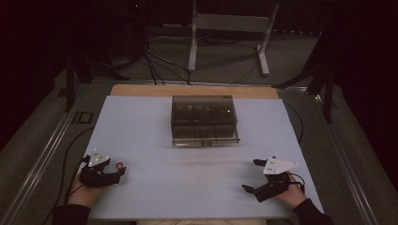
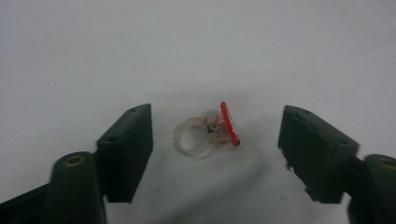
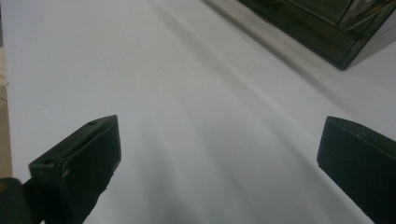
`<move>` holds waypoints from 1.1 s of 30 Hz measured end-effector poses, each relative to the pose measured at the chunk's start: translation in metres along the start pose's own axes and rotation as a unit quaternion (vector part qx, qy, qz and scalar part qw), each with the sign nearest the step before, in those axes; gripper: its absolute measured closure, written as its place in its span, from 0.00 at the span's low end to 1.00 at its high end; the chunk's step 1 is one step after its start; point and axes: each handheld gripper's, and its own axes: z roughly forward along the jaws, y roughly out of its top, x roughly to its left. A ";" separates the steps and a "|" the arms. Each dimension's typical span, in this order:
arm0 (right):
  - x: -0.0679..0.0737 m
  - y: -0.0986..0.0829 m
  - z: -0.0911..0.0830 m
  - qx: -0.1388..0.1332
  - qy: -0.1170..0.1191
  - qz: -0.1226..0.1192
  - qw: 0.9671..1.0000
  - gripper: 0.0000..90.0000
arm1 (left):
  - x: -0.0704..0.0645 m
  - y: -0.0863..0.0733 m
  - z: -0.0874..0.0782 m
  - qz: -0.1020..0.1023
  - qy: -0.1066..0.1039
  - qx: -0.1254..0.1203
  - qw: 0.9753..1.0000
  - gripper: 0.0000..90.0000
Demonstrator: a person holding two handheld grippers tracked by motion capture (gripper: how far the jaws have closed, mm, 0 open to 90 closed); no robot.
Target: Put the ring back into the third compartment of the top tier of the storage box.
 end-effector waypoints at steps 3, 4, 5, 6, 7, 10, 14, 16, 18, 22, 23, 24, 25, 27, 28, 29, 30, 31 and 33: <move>0.000 0.000 0.000 0.000 0.000 0.000 1.000 0.00 | 0.000 0.000 0.002 0.004 -0.003 0.003 1.000 0.38; 0.000 0.000 0.000 0.000 0.000 0.000 1.000 0.00 | -0.001 0.000 0.003 0.007 -0.002 0.007 1.000 0.39; 0.000 0.000 0.000 0.000 0.000 0.000 1.000 0.00 | -0.001 -0.001 0.004 0.011 -0.003 0.009 1.000 0.41; 0.000 0.000 0.000 0.000 0.001 0.000 1.000 0.00 | -0.002 -0.001 0.004 0.014 -0.003 0.010 1.000 0.43; 0.000 0.000 0.000 0.000 0.001 0.000 1.000 0.00 | -0.002 -0.001 0.005 0.014 -0.006 0.009 1.000 0.43; 0.000 0.000 0.000 0.000 0.001 0.001 1.000 0.00 | -0.001 0.000 0.005 0.013 -0.008 0.009 1.000 0.46; 0.000 0.000 0.000 0.001 0.001 0.000 1.000 0.00 | 0.001 0.000 0.006 0.008 -0.017 0.009 1.000 0.49; 0.000 0.000 0.000 0.000 0.001 0.000 1.000 0.00 | 0.001 0.001 0.007 0.007 -0.018 0.009 1.000 0.51; 0.000 0.000 0.000 0.001 0.001 0.000 1.000 0.00 | 0.001 0.002 0.008 0.006 -0.018 0.009 1.000 0.52; 0.000 0.000 0.000 0.002 0.002 -0.001 1.000 0.00 | 0.002 0.003 0.009 0.004 -0.018 0.013 1.000 0.52; 0.000 0.000 0.000 0.002 0.002 0.000 1.000 0.00 | 0.002 0.004 0.009 0.003 -0.018 0.013 1.000 0.52; 0.000 0.000 0.000 0.002 0.003 0.000 1.000 0.00 | 0.002 0.004 0.009 0.002 -0.017 0.013 1.000 0.53; 0.000 0.000 0.000 0.003 0.003 -0.002 1.000 0.00 | 0.002 0.004 0.009 0.003 -0.016 0.013 1.000 0.55; 0.000 0.000 0.000 0.003 0.003 -0.003 1.000 0.00 | 0.002 0.003 0.009 0.002 -0.016 0.012 1.000 0.58; 0.000 0.000 0.000 0.004 0.003 -0.003 1.000 0.00 | 0.002 0.003 0.009 0.004 -0.016 0.011 1.000 0.61; 0.000 0.000 0.000 0.003 0.003 -0.003 1.000 0.00 | 0.002 0.003 0.009 0.006 -0.017 0.011 1.000 0.64; 0.000 0.000 0.000 0.003 0.003 -0.002 1.000 0.00 | 0.001 0.003 0.009 0.008 -0.017 0.010 1.000 0.65; 0.000 0.000 0.000 0.003 0.003 -0.002 1.000 0.00 | 0.001 0.003 0.009 0.009 -0.017 0.009 1.000 0.65; 0.000 0.000 0.000 0.004 0.003 -0.002 1.000 0.00 | 0.001 0.003 0.008 0.010 -0.017 0.009 1.000 0.66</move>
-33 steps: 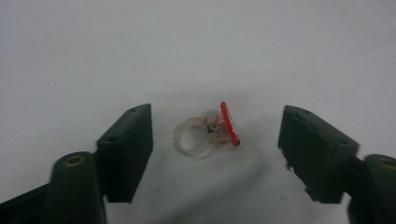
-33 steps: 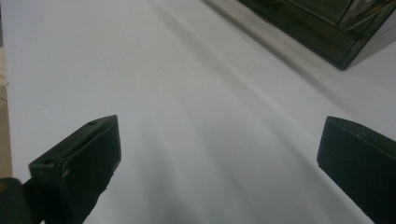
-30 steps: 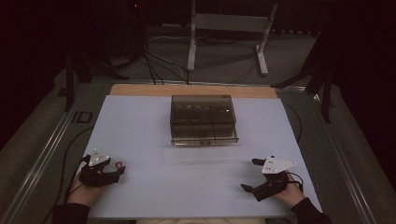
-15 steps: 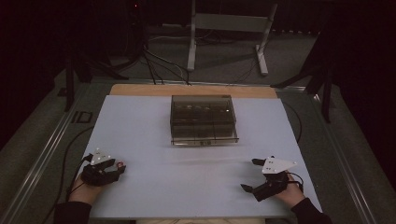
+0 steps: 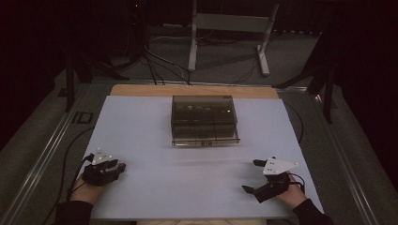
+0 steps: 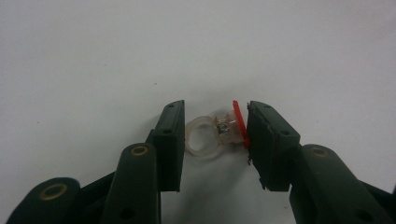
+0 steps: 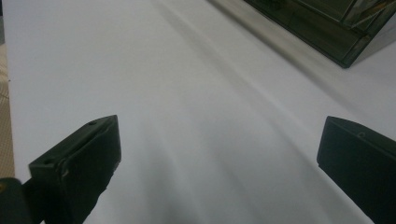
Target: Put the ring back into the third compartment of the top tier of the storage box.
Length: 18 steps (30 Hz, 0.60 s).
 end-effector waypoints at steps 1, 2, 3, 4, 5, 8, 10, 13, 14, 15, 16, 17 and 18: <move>0.000 0.000 0.000 0.000 0.000 0.000 1.000 0.00 | 0.000 0.000 0.000 0.003 0.001 0.000 1.000 0.66; 0.000 0.000 0.000 0.000 0.000 0.000 1.000 0.00 | 0.000 0.000 0.000 0.004 0.001 0.000 1.000 0.66; 0.000 0.000 0.000 0.000 0.000 0.000 1.000 0.00 | 0.000 0.000 0.000 0.006 0.000 0.000 1.000 0.66; 0.000 0.000 0.000 0.000 0.000 0.000 1.000 0.00 | 0.000 0.000 0.000 0.006 -0.001 0.000 1.000 0.66; 0.000 0.000 0.000 0.000 0.000 0.000 1.000 0.00 | 0.000 0.000 0.000 0.005 -0.002 -0.001 1.000 0.66; 0.000 0.000 0.000 0.000 -0.001 0.000 1.000 0.00 | 0.000 0.001 -0.001 0.008 -0.002 0.000 1.000 0.66; 0.000 0.000 0.000 0.000 -0.001 0.001 1.000 0.00 | -0.001 0.001 -0.002 0.009 -0.003 -0.002 1.000 0.66; 0.000 0.000 0.000 0.000 -0.001 0.001 1.000 0.00 | -0.001 0.003 -0.006 0.006 -0.004 -0.009 1.000 0.66; 0.000 0.000 0.000 -0.001 -0.002 0.000 1.000 0.00 | -0.001 0.004 -0.008 0.004 -0.007 -0.011 1.000 0.66; 0.000 0.000 0.000 -0.001 -0.002 0.000 1.000 0.00 | -0.001 0.005 -0.009 0.006 -0.008 -0.013 1.000 0.66; 0.000 0.000 0.000 -0.002 -0.001 0.001 1.000 0.00 | -0.002 0.006 -0.011 0.007 -0.009 -0.014 1.000 0.66; 0.000 0.000 0.000 -0.001 -0.002 0.001 1.000 0.00 | -0.003 0.007 -0.012 0.010 -0.009 -0.017 1.000 0.66; 0.000 0.000 0.000 -0.001 -0.002 0.000 1.000 0.00 | -0.004 0.009 -0.014 0.011 -0.012 -0.019 1.000 0.66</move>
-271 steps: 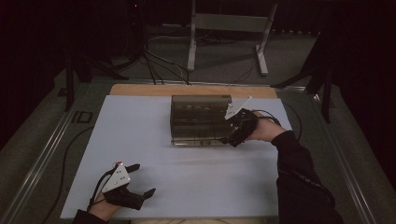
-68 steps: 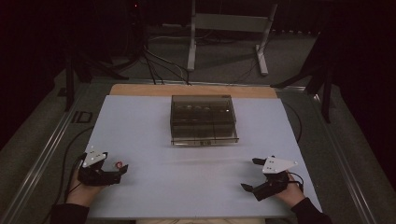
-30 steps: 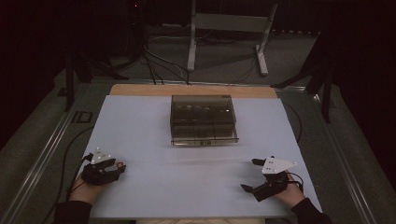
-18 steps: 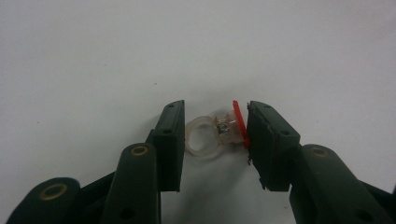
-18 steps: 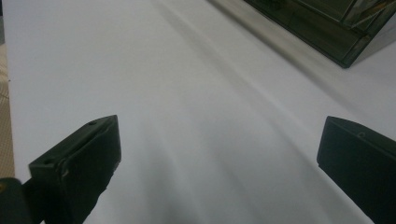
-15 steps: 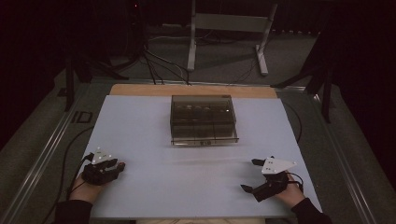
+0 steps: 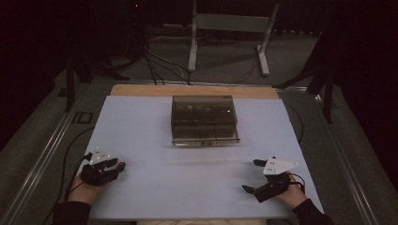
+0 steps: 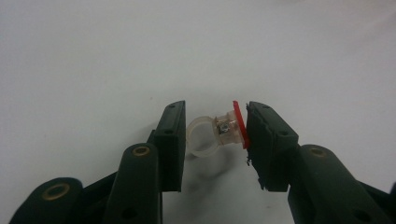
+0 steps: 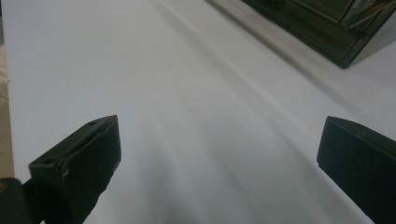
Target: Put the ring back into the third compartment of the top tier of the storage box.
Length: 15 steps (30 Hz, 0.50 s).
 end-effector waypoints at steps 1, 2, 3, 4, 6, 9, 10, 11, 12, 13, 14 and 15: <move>0.000 0.000 0.000 0.000 0.001 0.000 1.000 0.00 | -0.001 0.002 -0.001 0.004 -0.002 -0.001 1.000 0.66; 0.000 0.000 0.000 0.000 0.001 0.000 1.000 0.00 | -0.003 0.003 -0.003 0.005 -0.005 -0.004 1.000 0.66; 0.000 0.000 0.000 0.000 0.000 0.000 1.000 0.00 | -0.003 0.005 -0.004 0.007 -0.008 -0.006 1.000 0.66; 0.000 0.000 0.000 -0.001 0.001 0.000 1.000 0.00 | -0.005 0.006 -0.004 0.009 -0.010 -0.007 1.000 0.66; 0.000 0.000 0.000 -0.001 0.000 -0.001 1.000 0.00 | -0.008 0.010 -0.006 0.013 -0.016 -0.009 1.000 0.66; 0.000 0.000 0.000 -0.002 0.001 0.001 1.000 0.00 | -0.012 0.014 -0.007 0.021 -0.025 -0.012 0.999 0.66; 0.000 0.000 0.000 -0.002 0.000 0.000 1.000 0.00 | -0.013 0.016 -0.007 0.024 -0.028 -0.012 0.999 0.66; 0.000 0.000 0.000 -0.002 0.000 0.000 1.000 0.00 | -0.014 0.017 -0.007 0.028 -0.030 -0.012 0.999 0.66; 0.000 0.000 0.000 -0.003 0.000 0.001 1.000 0.00 | -0.016 0.018 -0.007 0.030 -0.033 -0.013 0.999 0.66; 0.000 0.000 0.000 -0.002 0.000 0.001 1.000 0.00 | -0.017 0.020 -0.008 0.032 -0.036 -0.014 0.999 0.66; 0.000 0.000 0.000 -0.003 0.000 0.001 1.000 0.00 | -0.018 0.021 -0.008 0.035 -0.038 -0.014 0.999 0.66; 0.000 0.000 0.000 -0.003 0.001 0.002 1.000 0.00 | -0.019 0.022 -0.008 0.037 -0.039 -0.014 0.998 0.66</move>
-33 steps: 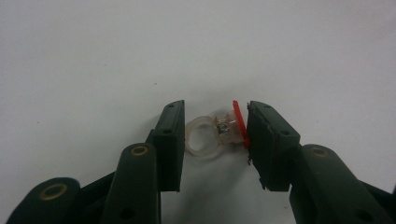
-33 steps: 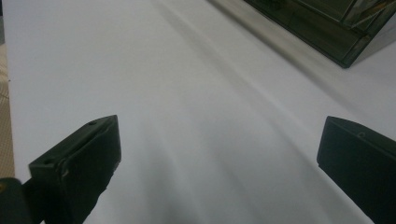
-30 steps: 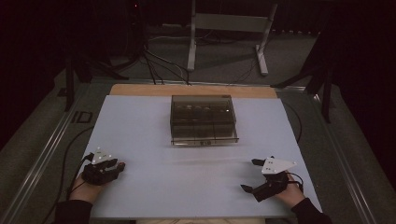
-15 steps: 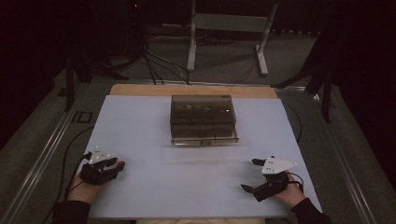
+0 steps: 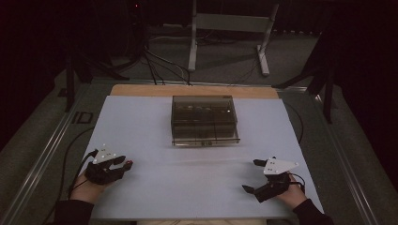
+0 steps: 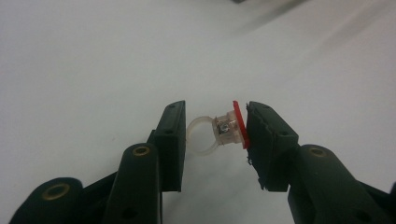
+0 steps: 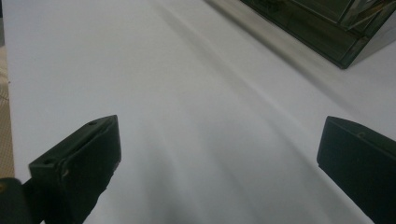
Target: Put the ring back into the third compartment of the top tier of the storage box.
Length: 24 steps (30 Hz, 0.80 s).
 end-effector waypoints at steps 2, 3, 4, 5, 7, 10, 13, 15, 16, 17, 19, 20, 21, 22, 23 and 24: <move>0.000 0.000 0.000 0.000 0.000 -0.001 1.000 0.00 | -0.002 0.003 0.000 0.004 -0.004 0.000 1.000 0.66; 0.000 0.000 0.000 0.000 0.000 -0.001 1.000 0.00 | -0.003 0.005 -0.001 0.007 -0.005 0.000 1.000 0.66; 0.000 0.000 0.000 0.000 0.000 -0.001 1.000 0.00 | -0.004 0.006 -0.001 0.008 -0.008 -0.002 1.000 0.66; 0.000 0.000 0.000 0.000 0.000 -0.001 1.000 0.00 | -0.004 0.008 -0.001 0.010 -0.012 -0.003 1.000 0.66; 0.000 0.000 0.000 0.000 0.000 -0.002 1.000 0.00 | -0.006 0.011 -0.002 0.016 -0.014 -0.004 1.000 0.66; 0.000 0.000 0.000 0.000 0.000 -0.001 1.000 0.00 | -0.007 0.016 -0.002 0.020 -0.022 -0.006 1.000 0.66; 0.000 0.000 0.000 0.000 0.000 -0.001 1.000 0.00 | -0.010 0.020 -0.002 0.026 -0.029 -0.009 0.999 0.66; 0.000 0.000 0.000 0.000 0.000 -0.001 1.000 0.00 | -0.012 0.024 -0.002 0.030 -0.033 -0.010 0.999 0.66; 0.000 0.000 0.000 0.000 0.000 -0.001 1.000 0.00 | -0.013 0.025 -0.002 0.032 -0.037 -0.011 0.999 0.66; 0.000 0.000 0.000 0.000 0.000 -0.001 1.000 0.00 | -0.014 0.027 -0.002 0.035 -0.037 -0.011 0.999 0.66; 0.000 0.000 0.000 0.000 0.000 -0.003 1.000 0.00 | -0.016 0.031 -0.001 0.038 -0.042 -0.012 0.998 0.66; 0.000 0.000 0.001 0.000 0.001 -0.003 1.000 0.00 | -0.017 0.032 -0.001 0.041 -0.042 -0.012 0.998 0.66; 0.000 0.000 0.001 0.000 0.001 -0.003 1.000 0.00 | -0.018 0.034 -0.001 0.043 -0.045 -0.012 0.998 0.66; 0.000 0.000 0.000 0.000 0.001 -0.003 1.000 0.00 | -0.019 0.036 -0.001 0.046 -0.046 -0.013 0.998 0.66; 0.000 0.000 0.000 0.000 0.000 -0.002 1.000 0.00 | -0.019 0.038 -0.001 0.048 -0.048 -0.013 0.998 0.66; 0.000 0.000 0.000 0.000 0.000 -0.002 1.000 0.00 | -0.020 0.039 0.000 0.050 -0.050 -0.013 0.997 0.66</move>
